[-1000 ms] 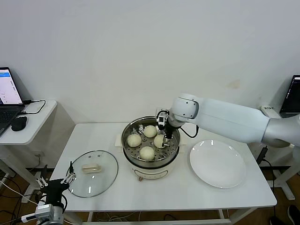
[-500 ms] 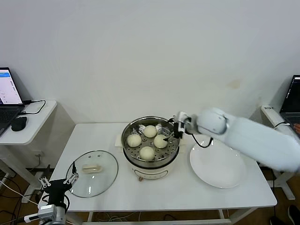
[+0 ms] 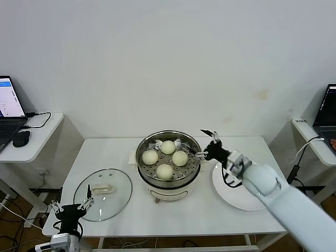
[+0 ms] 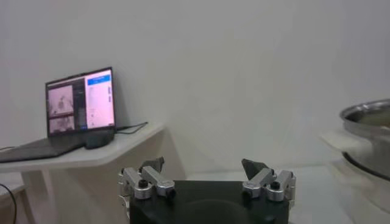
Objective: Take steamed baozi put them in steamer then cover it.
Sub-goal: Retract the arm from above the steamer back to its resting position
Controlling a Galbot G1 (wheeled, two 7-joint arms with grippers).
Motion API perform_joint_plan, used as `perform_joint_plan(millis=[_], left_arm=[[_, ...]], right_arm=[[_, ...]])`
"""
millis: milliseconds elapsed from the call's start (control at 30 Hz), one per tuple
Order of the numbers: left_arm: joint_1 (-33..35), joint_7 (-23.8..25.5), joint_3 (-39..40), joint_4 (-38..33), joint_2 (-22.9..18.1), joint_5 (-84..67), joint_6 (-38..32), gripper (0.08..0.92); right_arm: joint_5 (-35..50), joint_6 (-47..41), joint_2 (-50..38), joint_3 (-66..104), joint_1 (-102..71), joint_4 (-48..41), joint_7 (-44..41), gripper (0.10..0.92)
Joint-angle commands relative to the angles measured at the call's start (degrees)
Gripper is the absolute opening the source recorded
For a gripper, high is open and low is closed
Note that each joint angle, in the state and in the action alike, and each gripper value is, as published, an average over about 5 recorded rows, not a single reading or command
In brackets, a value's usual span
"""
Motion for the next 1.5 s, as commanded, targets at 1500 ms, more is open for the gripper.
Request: perform_joint_plan(millis=[1500], left_arm=[[-17.4,0.9,2.6,31.2,7.6,79.6,-8.8,0.823]], right_arm=[[-3.9,13.3,34.5,48.3,-48.7,3.2,-0.8,0.823]])
